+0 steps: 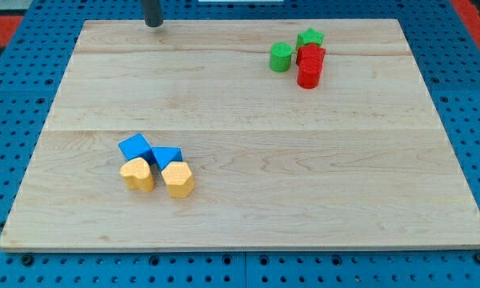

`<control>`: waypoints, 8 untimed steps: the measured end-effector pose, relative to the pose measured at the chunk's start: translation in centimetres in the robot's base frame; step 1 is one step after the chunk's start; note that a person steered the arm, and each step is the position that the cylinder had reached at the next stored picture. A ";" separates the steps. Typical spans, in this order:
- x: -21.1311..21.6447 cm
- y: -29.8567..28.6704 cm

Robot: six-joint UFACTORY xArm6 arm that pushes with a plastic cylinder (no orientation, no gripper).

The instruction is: Move the yellow heart to the left side of the blue cube

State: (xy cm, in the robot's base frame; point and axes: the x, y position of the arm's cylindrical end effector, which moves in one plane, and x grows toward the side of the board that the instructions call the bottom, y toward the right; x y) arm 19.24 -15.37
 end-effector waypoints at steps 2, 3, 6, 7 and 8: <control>0.7 8.2; 7.8 12.4; 34.8 17.2; 41.5 12.6; 40.9 6.4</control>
State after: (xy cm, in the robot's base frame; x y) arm 60.12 -8.95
